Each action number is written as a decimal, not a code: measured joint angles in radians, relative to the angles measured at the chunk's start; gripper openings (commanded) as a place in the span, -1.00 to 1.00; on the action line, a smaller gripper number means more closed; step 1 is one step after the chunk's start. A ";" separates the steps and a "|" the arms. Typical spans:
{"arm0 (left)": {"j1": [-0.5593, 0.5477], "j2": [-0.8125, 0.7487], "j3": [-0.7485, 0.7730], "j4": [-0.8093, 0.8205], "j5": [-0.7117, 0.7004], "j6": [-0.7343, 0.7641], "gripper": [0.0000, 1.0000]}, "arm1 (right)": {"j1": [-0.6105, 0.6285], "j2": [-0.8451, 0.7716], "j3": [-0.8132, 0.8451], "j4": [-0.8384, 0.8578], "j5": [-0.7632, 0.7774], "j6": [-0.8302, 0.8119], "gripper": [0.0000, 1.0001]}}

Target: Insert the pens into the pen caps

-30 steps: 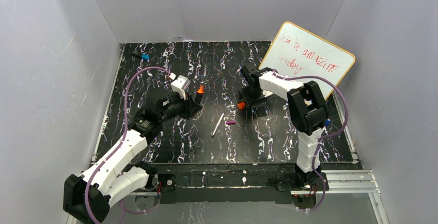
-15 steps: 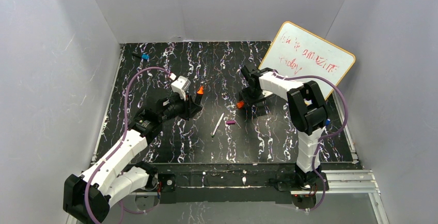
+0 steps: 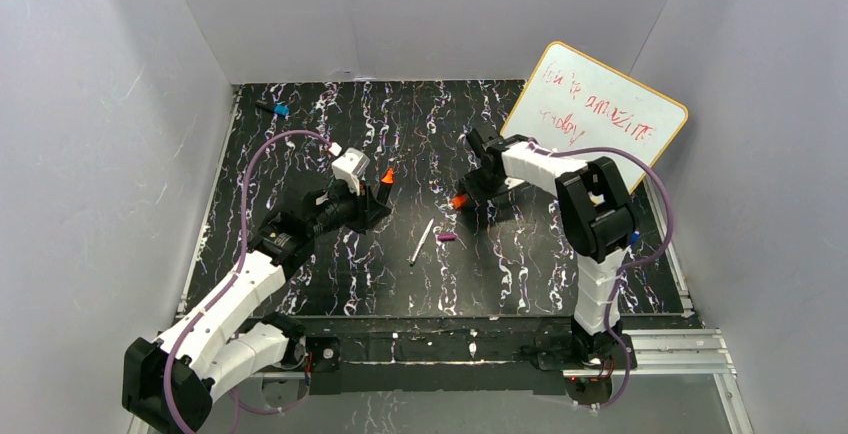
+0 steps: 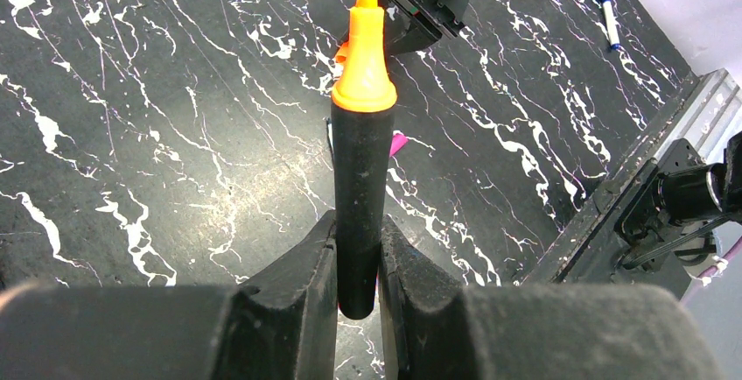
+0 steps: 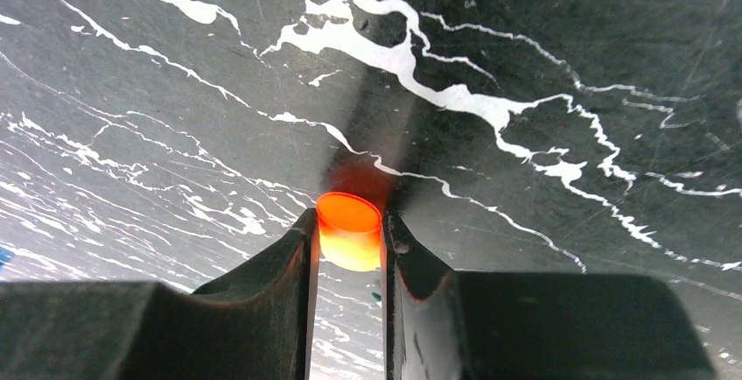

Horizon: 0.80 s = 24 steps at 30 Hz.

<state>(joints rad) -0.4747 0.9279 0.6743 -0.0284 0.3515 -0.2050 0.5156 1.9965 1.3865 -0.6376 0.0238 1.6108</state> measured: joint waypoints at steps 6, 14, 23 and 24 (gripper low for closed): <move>0.000 0.000 0.000 0.000 0.008 0.003 -1.00 | 0.005 -0.106 -0.109 0.126 0.104 -0.119 -0.97; 0.000 0.000 0.000 0.036 0.095 0.003 -1.00 | 0.005 -0.482 -0.325 0.618 0.150 -0.502 -0.97; 0.000 0.000 0.000 0.111 0.216 -0.003 -1.00 | 0.050 -0.571 -0.296 0.926 0.027 -0.859 -0.97; 0.000 0.000 0.000 0.117 0.222 -0.005 -1.00 | 0.065 -0.573 -0.296 0.939 0.017 -0.880 -0.97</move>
<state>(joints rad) -0.4744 0.9279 0.6739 0.0891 0.5739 -0.2104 0.5804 1.4235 1.0904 0.3016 0.0410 0.7303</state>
